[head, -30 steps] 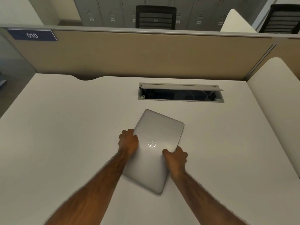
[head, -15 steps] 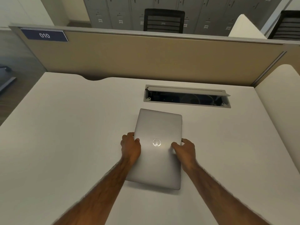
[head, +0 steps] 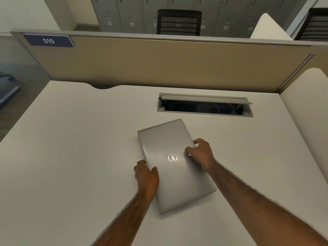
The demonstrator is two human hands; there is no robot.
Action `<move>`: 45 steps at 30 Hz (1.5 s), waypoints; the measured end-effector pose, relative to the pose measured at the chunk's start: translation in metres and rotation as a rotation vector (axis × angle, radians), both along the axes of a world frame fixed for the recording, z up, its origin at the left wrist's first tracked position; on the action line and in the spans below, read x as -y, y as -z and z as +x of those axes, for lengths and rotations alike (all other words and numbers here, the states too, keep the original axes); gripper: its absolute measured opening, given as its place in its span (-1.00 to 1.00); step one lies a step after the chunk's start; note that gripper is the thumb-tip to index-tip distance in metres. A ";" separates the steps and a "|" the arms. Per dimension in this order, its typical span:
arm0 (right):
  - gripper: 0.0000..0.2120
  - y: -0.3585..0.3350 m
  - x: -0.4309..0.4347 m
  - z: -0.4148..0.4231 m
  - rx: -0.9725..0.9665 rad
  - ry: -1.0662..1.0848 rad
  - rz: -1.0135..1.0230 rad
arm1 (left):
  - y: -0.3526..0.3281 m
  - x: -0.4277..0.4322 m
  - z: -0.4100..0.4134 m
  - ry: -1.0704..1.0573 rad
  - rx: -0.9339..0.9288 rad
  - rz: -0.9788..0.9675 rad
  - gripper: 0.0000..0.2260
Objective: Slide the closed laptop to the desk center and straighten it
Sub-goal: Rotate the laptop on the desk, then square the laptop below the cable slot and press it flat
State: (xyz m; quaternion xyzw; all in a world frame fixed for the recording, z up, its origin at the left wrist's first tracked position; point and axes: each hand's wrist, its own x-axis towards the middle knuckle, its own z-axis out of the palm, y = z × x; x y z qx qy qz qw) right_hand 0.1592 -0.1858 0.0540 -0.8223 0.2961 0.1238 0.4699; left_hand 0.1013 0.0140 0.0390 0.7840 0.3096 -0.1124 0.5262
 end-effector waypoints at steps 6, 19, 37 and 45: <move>-0.51 0.000 -0.004 0.019 -0.014 -0.130 -0.065 | -0.003 0.007 -0.014 -0.061 -0.033 -0.055 -0.54; -0.40 0.010 -0.013 0.038 -0.036 -0.365 -0.191 | -0.004 0.022 -0.046 -0.158 -0.094 -0.161 -0.56; -0.53 0.023 -0.001 0.014 0.042 -0.213 -0.077 | -0.001 0.006 -0.031 -0.083 -0.152 0.000 -0.50; -0.56 0.033 0.029 -0.085 0.091 0.214 -0.239 | -0.009 -0.043 0.040 0.226 0.100 0.440 -0.38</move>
